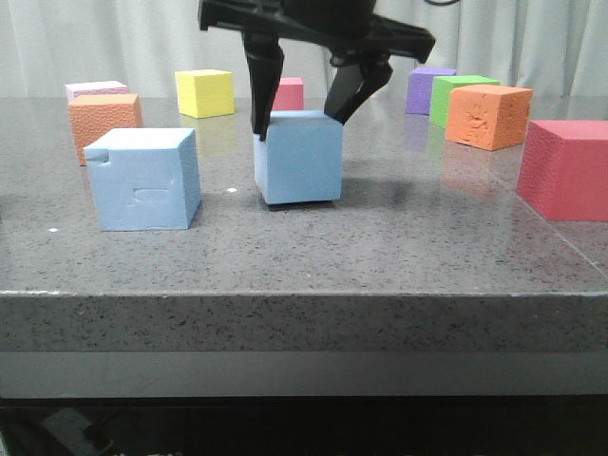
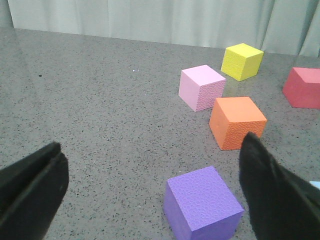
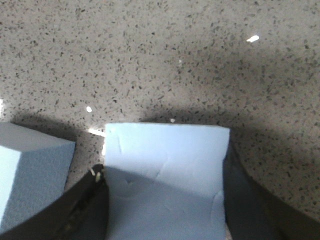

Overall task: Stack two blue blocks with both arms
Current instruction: 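Grasp the light-blue cube with the right gripper and carry it nearer, then set the light-blue cube down on the table and open the right gripper, then raise the right gripper away from the placed cube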

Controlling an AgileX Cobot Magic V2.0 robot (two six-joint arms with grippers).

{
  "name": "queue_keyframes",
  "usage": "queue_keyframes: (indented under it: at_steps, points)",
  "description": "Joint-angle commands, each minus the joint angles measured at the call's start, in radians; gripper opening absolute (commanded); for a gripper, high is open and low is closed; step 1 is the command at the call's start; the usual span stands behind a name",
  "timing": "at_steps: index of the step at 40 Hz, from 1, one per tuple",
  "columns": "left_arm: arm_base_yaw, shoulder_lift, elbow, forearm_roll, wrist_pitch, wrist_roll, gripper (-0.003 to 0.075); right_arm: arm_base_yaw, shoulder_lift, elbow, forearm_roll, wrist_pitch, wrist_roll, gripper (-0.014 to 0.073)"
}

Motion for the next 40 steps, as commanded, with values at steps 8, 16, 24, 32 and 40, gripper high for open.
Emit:
queue_keyframes:
  at_steps: [8,16,24,32,40]
  points:
    - [0.002,0.006,-0.035,-0.006,-0.077,-0.002,0.0673,0.000,-0.053,-0.025,-0.006,-0.028,-0.001,0.0356]
    - [0.002,0.006,-0.035,-0.006,-0.077,-0.002,0.0673,0.000,-0.053,-0.025,-0.006,-0.025,-0.001,0.0532]
    - [0.002,0.006,-0.035,-0.006,-0.077,-0.002,0.0673,0.000,-0.055,-0.025,-0.006,-0.030,-0.001,0.0574]
    - [0.002,0.006,-0.035,-0.006,-0.077,-0.002,0.0673,0.000,-0.084,-0.071,-0.006,0.007,-0.001,0.0574]
    - [0.002,0.006,-0.035,-0.006,-0.077,-0.002,0.0673,0.000,-0.124,-0.091,-0.006,0.000,-0.014,0.0568]
